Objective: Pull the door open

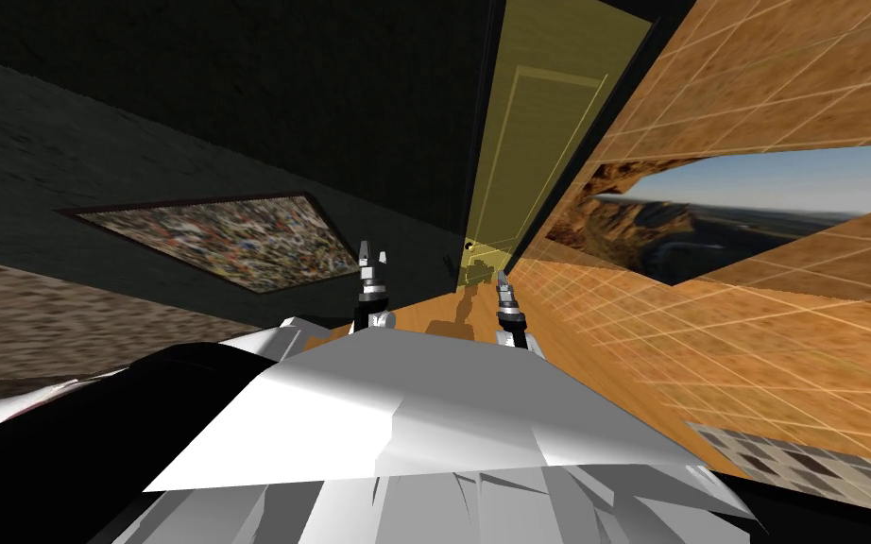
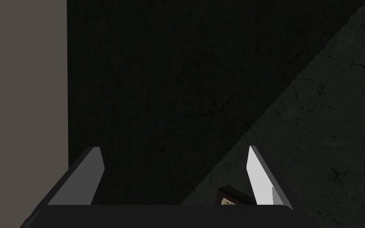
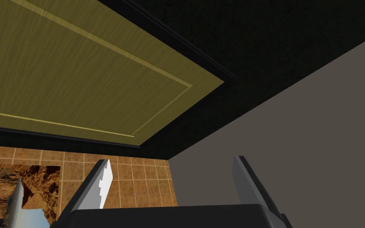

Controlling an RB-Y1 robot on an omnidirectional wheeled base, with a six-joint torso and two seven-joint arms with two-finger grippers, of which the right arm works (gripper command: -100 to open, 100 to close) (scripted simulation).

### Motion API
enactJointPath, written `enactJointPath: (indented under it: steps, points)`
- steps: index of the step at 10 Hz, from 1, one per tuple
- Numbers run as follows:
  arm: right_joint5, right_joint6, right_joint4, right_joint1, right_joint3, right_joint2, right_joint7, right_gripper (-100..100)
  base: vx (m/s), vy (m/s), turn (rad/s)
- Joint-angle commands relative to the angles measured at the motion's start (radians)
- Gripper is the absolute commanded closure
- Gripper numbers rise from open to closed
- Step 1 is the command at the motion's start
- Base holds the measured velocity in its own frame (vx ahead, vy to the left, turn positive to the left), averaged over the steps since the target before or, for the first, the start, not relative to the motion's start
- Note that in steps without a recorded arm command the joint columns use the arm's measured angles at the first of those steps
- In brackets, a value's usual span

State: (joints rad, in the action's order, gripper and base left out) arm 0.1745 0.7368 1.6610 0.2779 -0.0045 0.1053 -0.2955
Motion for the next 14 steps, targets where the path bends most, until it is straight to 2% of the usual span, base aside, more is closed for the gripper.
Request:
enactJointPath:
  steps: [1, 14]
  points:
    - [0.009, 0.013, -0.05, -0.019, -0.003, 0.004, -0.038, -100, 0.101, -0.027, 0.046]
    - [0.077, 0.079, -0.388, -0.137, -0.028, 0.048, -0.311, -100, 0.094, -0.036, 0.053]
